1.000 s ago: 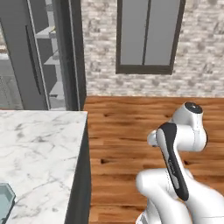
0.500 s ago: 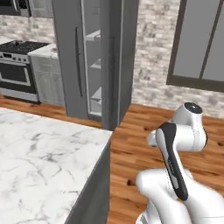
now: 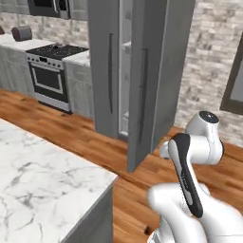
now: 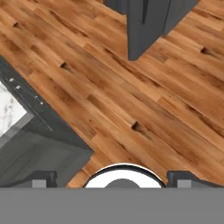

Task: Place the cold items (orange and lemon wedge) from the fridge in one tupperware on the dining counter. Place the warm items (kebab skewer and hot dog) in the stove area in another tupperware.

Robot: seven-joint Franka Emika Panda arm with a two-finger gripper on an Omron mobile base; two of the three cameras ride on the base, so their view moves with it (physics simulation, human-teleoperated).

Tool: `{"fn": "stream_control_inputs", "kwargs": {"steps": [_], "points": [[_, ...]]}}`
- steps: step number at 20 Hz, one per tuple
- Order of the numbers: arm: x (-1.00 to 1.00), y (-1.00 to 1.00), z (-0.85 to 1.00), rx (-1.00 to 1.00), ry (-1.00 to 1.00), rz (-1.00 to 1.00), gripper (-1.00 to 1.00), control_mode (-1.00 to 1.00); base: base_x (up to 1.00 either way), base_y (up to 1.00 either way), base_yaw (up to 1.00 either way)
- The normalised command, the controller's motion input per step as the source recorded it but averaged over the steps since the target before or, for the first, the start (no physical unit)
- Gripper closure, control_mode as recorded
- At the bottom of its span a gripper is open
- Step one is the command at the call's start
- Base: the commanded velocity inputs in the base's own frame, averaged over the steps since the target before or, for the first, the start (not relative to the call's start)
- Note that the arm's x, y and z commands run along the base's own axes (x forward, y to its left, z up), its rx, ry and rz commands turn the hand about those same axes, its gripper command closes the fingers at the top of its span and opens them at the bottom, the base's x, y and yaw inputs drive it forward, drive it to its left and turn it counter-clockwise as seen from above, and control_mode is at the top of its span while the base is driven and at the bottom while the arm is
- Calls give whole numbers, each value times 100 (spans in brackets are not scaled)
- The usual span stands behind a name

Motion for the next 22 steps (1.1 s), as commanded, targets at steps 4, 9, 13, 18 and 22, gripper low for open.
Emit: {"fn": "stream_control_inputs", "kwargs": {"steps": [4, 9, 13, 18, 22], "points": [[0, 0, 0, 0, 0, 0, -100, 100, 73, -71, 48], [0, 0, 0, 0, 0, 0, -100, 100, 55, -66, 55], [0, 0, 0, 0, 0, 0, -100, 100, 45, -58, 62], [0, 0, 0, 0, 0, 0, -100, 100, 57, -47, 65], [0, 0, 0, 0, 0, 0, -100, 100, 73, -42, 60]]}}
